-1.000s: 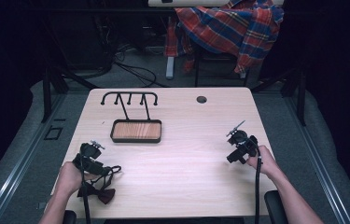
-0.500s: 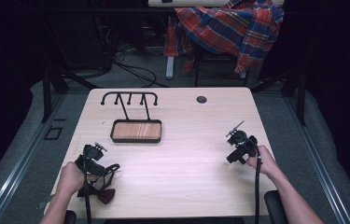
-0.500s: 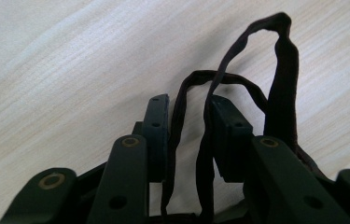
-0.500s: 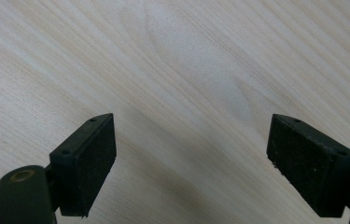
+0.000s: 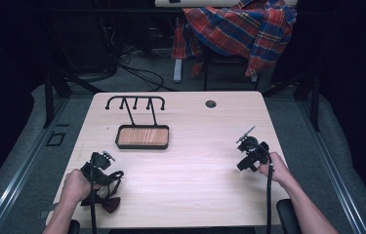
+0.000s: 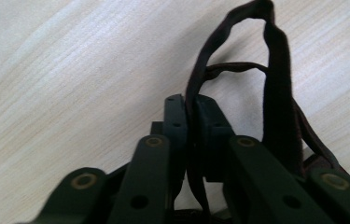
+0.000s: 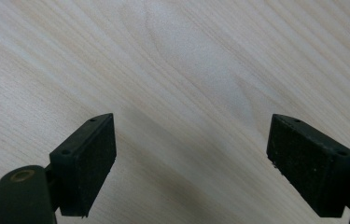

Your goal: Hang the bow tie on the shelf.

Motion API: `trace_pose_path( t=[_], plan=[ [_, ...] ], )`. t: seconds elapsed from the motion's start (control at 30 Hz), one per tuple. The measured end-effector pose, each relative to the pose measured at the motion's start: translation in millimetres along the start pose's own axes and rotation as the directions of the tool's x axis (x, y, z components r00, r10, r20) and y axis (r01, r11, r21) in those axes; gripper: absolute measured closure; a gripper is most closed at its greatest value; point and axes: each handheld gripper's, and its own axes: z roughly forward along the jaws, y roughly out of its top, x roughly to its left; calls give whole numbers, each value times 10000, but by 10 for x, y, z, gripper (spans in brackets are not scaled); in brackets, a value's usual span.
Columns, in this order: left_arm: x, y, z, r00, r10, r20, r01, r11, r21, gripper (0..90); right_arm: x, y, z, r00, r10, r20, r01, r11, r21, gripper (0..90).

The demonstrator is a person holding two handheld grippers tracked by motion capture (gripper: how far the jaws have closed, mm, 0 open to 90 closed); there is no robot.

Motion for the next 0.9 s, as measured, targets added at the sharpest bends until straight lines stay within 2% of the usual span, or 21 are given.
trace_pose_path(
  t=[0.2,0.47,0.57,0.73,0.9],
  plan=[
    [-7,-10,-5,9999,46,93,-46,10000,-48,888,1,0,-1,10000,-6,9,6,10000,12,156],
    [8,-30,-77,9999,-57,144,65,9986,-522,890,4,-1,4,10000,-8,11,8,10000,19,156],
    [24,-51,-113,9996,-215,171,227,9968,-762,890,4,0,4,10000,-5,27,5,10000,14,156],
    [34,-73,-167,9995,-309,97,317,9937,-1074,889,3,1,1,10000,-16,57,16,10000,33,156],
    [32,-115,-268,9988,-387,-290,340,9887,-1458,889,1,0,0,10000,-13,77,13,10000,23,156]
  ],
)
